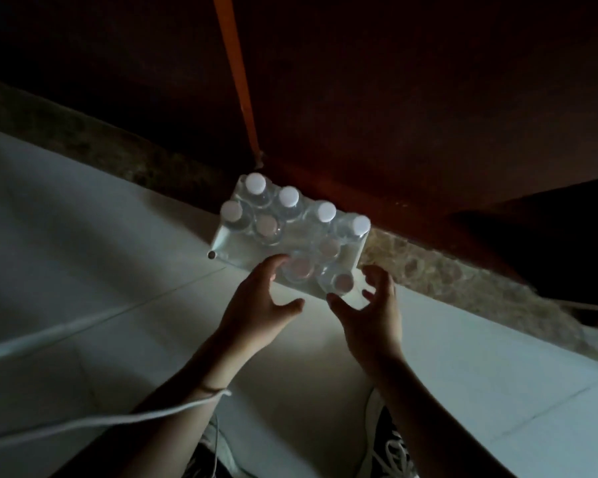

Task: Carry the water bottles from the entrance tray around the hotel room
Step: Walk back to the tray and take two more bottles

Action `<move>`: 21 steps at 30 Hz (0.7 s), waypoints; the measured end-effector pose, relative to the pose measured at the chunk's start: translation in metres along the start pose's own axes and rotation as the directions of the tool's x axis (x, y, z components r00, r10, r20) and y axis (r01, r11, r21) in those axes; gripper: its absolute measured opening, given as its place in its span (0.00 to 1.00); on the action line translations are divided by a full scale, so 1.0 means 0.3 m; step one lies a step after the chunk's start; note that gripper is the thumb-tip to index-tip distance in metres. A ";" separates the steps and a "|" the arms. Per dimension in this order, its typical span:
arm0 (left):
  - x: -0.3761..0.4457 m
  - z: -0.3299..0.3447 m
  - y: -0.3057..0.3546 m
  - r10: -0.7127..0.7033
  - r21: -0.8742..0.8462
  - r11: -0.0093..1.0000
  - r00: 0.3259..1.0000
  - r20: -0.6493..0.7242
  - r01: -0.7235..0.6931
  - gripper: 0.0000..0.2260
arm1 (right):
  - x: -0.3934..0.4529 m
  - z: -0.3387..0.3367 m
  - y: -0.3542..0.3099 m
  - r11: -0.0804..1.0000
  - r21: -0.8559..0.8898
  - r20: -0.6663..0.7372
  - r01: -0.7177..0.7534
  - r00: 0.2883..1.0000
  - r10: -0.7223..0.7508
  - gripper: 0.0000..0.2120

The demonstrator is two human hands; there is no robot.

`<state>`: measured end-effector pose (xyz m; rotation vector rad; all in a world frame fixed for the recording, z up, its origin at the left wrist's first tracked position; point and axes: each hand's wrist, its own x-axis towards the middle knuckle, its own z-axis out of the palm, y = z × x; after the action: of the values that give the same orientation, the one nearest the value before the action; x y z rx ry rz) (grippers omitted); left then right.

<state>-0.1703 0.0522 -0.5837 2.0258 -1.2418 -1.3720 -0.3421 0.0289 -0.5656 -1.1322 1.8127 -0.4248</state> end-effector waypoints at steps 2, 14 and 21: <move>0.099 0.085 -0.114 0.075 0.042 0.996 0.996 -0.038 -0.073 0.34 | 0.105 0.100 0.113 0.999 -0.010 0.017 0.040 0.999 -0.040 0.31; 0.257 0.252 -0.244 0.224 0.189 0.967 0.924 -0.310 -0.171 0.27 | 0.239 0.200 0.328 0.972 -0.102 0.044 0.210 0.978 -0.206 0.29; 0.014 -0.024 0.111 0.258 0.052 0.965 0.912 -0.319 -0.255 0.22 | 0.039 -0.039 -0.008 0.961 0.158 0.110 0.229 0.963 -0.247 0.27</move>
<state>-0.1782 0.0300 -0.5589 1.9136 -1.3063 -0.8718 -0.3525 0.0157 -0.5641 -1.2519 1.5144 -0.6003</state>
